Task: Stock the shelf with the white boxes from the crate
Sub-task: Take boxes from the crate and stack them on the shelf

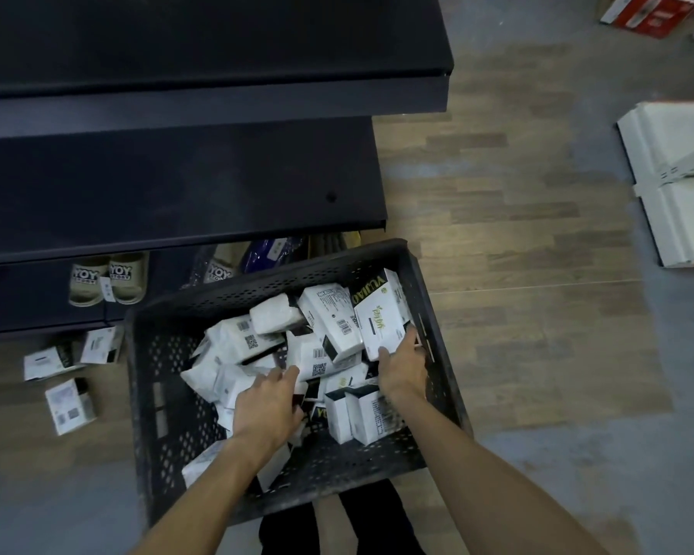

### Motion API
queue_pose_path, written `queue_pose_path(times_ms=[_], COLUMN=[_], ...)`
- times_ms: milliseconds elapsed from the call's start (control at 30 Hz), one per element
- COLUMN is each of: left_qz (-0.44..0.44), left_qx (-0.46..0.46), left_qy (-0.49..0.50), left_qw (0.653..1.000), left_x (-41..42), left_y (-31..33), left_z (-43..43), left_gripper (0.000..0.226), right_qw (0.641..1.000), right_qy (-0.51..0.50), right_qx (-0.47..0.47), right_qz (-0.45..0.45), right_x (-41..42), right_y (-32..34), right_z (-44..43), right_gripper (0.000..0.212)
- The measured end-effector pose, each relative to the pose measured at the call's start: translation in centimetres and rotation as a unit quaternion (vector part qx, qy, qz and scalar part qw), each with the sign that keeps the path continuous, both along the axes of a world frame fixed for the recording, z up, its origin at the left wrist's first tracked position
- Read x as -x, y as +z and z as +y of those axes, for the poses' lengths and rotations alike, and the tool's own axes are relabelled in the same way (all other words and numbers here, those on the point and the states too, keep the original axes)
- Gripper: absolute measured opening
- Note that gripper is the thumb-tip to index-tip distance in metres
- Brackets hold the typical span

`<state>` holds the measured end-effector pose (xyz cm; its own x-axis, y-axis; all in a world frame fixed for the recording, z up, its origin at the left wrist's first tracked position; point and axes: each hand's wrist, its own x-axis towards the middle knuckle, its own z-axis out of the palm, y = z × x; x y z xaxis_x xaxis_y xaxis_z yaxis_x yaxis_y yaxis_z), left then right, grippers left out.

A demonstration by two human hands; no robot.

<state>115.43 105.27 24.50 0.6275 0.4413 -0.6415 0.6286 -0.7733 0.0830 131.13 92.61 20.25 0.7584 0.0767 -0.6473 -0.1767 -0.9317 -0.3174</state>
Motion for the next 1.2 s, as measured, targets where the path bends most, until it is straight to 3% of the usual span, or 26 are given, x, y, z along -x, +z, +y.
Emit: queue_pose_path(times_ms=[200, 367, 600, 700, 800, 967, 1200], left_qz=[-0.004, -0.052, -0.177, -0.155, -0.146, -0.184, -0.254], left_qx=[0.001, -0.029, -0.016, 0.052, 0.090, 0.083, 0.029], left_qy=[-0.010, -0.045, -0.066, -0.102, -0.088, -0.051, -0.018], left_qw=[1.000, 0.997, 0.982, 0.981, 0.981, 0.978, 0.967], left_x=[-1.5, -3.9, -12.2, -14.7, -15.1, -13.6, -10.1], left_y=[-0.8, -0.9, -2.4, -3.6, -4.7, -3.6, 4.5], left_z=[0.1, 0.8, 3.4, 4.4, 4.4, 4.3, 5.2], left_gripper=[0.051, 0.053, 0.104, 0.096, 0.080, 0.072, 0.062], right_qw=[0.997, 0.995, 0.979, 0.969, 0.965, 0.967, 0.951], right_qy=[-0.035, -0.003, 0.120, 0.161, 0.192, 0.195, 0.215], right_qx=[-0.052, -0.061, -0.069, -0.090, -0.088, -0.068, -0.103], right_qz=[-0.035, -0.078, -0.148, -0.163, -0.155, -0.150, -0.195], right_x=[-0.4, 0.5, -0.8, -1.6, -2.0, -1.1, -1.1], right_y=[0.0, 0.4, -0.3, -0.7, -1.0, 0.8, 9.0], right_z=[1.0, 1.2, -0.7, -1.4, -1.4, -0.8, 1.6], right_gripper=[0.043, 0.032, 0.020, 0.024, 0.045, 0.051, 0.054])
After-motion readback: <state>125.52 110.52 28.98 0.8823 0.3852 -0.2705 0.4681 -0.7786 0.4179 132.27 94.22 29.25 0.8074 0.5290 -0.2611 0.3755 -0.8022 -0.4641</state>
